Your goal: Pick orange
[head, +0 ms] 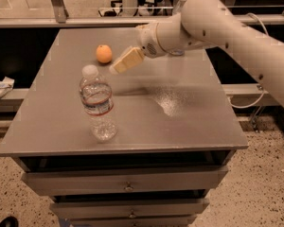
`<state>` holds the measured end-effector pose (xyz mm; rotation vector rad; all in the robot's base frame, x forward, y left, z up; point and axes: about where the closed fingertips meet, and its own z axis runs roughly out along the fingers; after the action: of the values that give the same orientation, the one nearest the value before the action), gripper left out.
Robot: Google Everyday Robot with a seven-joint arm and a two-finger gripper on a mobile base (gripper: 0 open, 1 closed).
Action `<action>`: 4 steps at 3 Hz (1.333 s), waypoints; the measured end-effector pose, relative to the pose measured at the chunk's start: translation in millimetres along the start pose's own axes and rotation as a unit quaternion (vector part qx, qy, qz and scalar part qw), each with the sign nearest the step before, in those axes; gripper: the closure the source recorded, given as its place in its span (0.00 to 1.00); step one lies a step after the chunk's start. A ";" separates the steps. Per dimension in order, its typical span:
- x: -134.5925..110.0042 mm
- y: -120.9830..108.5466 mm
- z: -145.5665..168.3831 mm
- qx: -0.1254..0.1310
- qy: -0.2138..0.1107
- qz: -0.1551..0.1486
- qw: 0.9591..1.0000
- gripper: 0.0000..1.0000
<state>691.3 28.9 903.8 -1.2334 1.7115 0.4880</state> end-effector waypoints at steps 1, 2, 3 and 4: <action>-8.7 -16.8 30.9 0.013 -0.033 0.023 0.999 0.00; -11.6 -27.0 58.3 0.018 -0.053 0.038 0.998 0.00; -9.1 -30.8 80.5 0.019 -0.060 0.049 0.997 0.00; -5.1 -32.2 96.4 0.018 -0.062 0.056 0.996 0.00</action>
Offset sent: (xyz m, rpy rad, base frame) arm 0.0781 0.0535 -0.0213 0.1856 -0.0082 -0.0755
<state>764.1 90.5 868.1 -1.0629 1.6833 0.5851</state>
